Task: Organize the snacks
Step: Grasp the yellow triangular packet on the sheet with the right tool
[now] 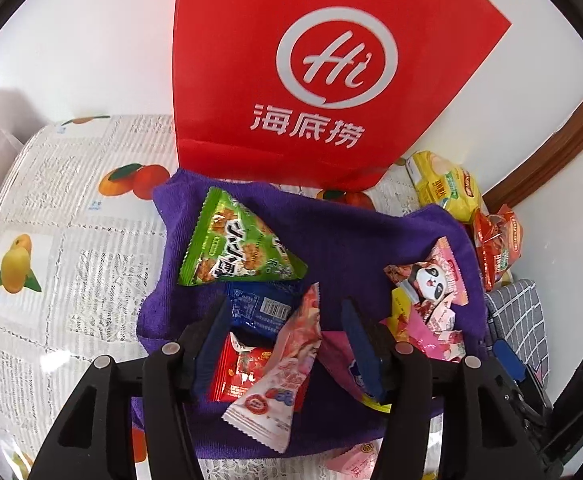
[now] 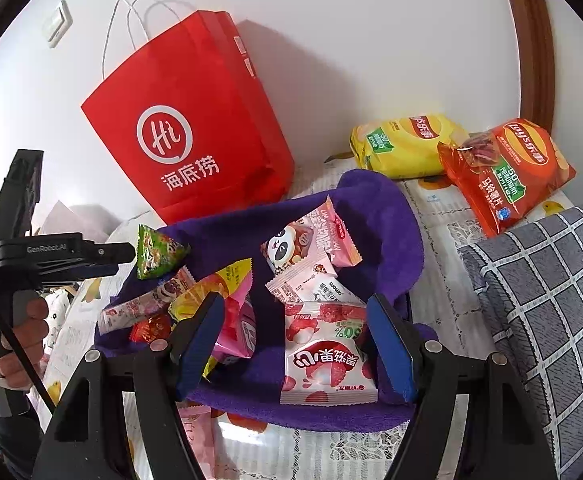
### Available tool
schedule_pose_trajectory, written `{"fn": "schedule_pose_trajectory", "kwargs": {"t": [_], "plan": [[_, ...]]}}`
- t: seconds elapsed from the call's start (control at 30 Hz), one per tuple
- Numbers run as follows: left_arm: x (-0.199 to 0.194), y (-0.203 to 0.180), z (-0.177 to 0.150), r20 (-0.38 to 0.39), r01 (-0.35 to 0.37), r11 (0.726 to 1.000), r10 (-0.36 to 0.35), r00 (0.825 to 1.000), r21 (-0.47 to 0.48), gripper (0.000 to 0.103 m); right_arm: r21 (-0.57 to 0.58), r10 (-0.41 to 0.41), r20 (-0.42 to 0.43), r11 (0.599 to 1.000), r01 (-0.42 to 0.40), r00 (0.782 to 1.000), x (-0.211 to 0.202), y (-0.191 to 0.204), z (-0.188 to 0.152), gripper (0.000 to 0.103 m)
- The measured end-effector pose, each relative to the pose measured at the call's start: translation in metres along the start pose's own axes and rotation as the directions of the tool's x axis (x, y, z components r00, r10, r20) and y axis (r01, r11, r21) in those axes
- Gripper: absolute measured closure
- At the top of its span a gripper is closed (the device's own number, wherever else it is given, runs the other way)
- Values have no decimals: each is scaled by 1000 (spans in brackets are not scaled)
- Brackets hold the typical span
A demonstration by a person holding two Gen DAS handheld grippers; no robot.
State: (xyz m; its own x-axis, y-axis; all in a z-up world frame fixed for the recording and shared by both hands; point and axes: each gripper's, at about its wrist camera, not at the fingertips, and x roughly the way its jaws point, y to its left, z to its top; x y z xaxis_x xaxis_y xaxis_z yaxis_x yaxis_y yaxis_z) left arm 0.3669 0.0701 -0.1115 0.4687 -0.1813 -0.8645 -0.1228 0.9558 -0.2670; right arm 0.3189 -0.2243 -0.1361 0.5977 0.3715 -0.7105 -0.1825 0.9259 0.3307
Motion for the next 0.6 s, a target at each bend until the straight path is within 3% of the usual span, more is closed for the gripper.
{"fn": "schedule_pose_trajectory", "kwargs": {"t": [0.13,0.27,0.5,0.6], "plan": [[-10,-3,-1,8,18,1000,-18,1000,10,47,2,-1,10,1000,1,1000,-8,3,0,30],[-19,-8,-1,11,35,999,-35,999,28,47,4,50,-8,999,-50,999,-23,11,-13,30],[-39,-15,-3,38,74,996,-76,996,47,44,-37,86,-25,996,-87,996,-80,34,-74,27],[-45,-20,-6,39,93,994,-95,995,61,44,-46,37,-44,998,-39,998,-95,46,-103,26]]}}
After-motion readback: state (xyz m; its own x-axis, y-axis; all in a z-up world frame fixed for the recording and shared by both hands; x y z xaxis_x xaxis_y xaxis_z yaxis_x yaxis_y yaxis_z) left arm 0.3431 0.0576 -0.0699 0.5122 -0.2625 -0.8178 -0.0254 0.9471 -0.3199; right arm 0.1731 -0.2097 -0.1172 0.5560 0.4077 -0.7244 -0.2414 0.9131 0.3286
